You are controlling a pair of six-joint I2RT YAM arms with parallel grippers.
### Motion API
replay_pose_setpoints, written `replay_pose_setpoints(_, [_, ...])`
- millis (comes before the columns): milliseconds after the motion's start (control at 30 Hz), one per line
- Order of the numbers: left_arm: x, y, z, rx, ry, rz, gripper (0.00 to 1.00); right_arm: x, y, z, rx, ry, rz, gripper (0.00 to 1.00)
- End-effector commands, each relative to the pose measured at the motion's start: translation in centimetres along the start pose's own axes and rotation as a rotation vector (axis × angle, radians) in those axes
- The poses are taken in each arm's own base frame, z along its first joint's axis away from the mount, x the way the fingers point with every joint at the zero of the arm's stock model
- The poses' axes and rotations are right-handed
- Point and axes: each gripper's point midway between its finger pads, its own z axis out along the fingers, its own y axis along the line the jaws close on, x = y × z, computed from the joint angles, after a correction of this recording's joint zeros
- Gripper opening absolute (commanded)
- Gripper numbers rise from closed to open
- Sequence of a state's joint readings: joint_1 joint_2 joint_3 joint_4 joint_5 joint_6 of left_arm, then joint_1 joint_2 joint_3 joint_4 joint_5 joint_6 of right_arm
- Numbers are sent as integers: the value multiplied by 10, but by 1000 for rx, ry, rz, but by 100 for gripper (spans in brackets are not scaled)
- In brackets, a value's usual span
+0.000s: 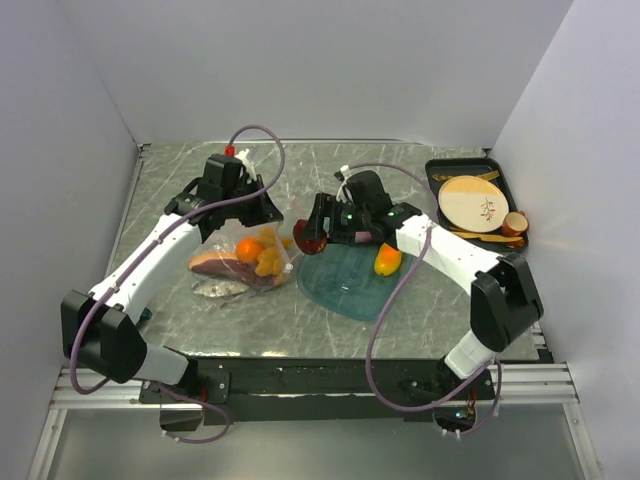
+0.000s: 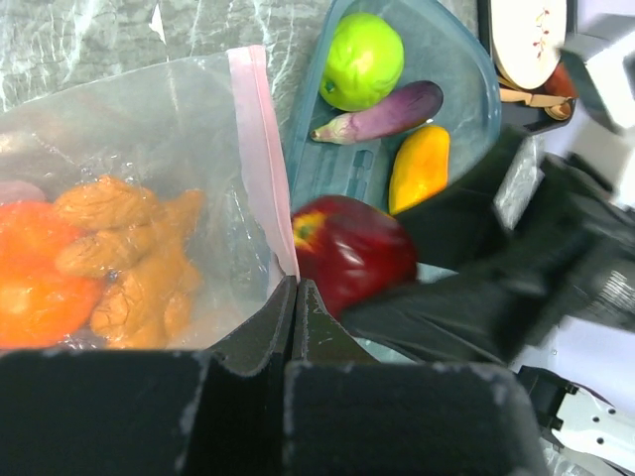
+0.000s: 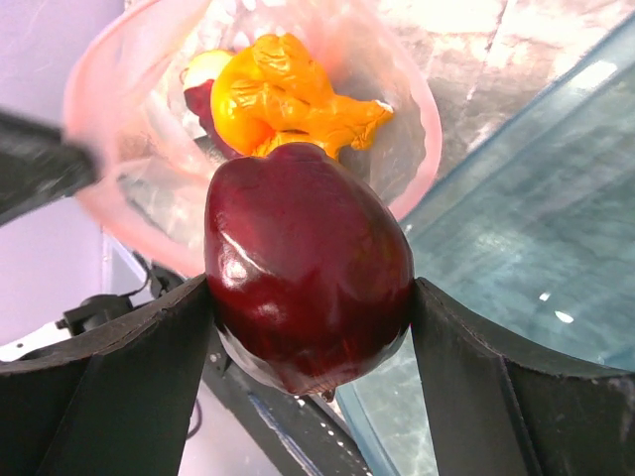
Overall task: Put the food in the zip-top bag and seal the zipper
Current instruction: Place the fake fruit in the zipper food storage bag.
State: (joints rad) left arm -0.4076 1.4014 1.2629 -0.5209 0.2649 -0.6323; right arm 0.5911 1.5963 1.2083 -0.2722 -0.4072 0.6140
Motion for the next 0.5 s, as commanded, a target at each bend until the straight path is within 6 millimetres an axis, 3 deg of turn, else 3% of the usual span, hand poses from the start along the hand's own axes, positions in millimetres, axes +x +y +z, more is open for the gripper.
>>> replay_pose_setpoints(0, [-9, -15, -16, 50, -52, 14, 1, -29, 33, 5, -127, -45, -17, 42])
replay_pose_setpoints(267, [-7, -16, -22, 54, -57, 13, 1, -35, 43, 26, -163, -12, -27, 43])
replay_pose_setpoints(467, [-14, -22, -30, 67, -84, 18, 1, -28, 56, 42, -186, 35, -50, 47])
